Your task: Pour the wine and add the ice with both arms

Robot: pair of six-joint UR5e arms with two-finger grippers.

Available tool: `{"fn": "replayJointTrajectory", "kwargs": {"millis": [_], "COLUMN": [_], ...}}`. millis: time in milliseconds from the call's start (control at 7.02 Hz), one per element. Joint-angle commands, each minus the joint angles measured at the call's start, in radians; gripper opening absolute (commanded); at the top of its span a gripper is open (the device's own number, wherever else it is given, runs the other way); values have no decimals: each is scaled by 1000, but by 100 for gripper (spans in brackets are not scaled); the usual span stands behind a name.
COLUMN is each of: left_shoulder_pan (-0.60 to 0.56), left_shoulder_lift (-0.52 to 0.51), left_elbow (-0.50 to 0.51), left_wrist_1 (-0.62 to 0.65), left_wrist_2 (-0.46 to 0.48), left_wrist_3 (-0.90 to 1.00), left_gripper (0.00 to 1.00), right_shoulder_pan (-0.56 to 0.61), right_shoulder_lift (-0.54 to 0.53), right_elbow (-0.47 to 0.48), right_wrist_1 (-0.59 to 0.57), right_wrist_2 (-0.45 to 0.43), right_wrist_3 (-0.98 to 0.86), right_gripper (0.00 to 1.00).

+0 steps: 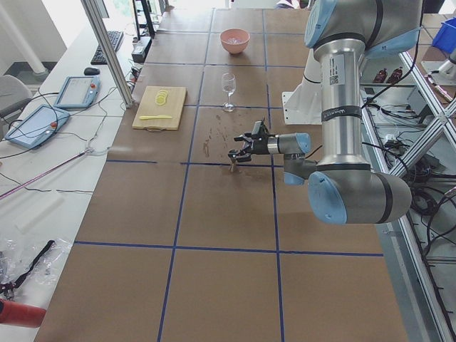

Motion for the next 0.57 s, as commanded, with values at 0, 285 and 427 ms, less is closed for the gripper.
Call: {"fn": "replayJointTrajectory", "kwargs": {"millis": [0,285,427], "left_shoulder_pan": [11,17,20], "left_shoulder_lift": [-46,-59,-63], "left_elbow": [83,127,140], "left_wrist_1": [0,0,0], "left_wrist_2": [12,17,15], "left_wrist_3": [-27,-51,-60], "left_gripper": [100,100,100], "right_shoulder_pan": [0,0,0], "right_shoulder_lift": [0,-2,-2], "right_elbow": [0,0,0], "right_wrist_1": [0,0,0], "right_wrist_2": [0,0,0], "right_wrist_3": [0,0,0], "right_gripper": [100,100,100]}}
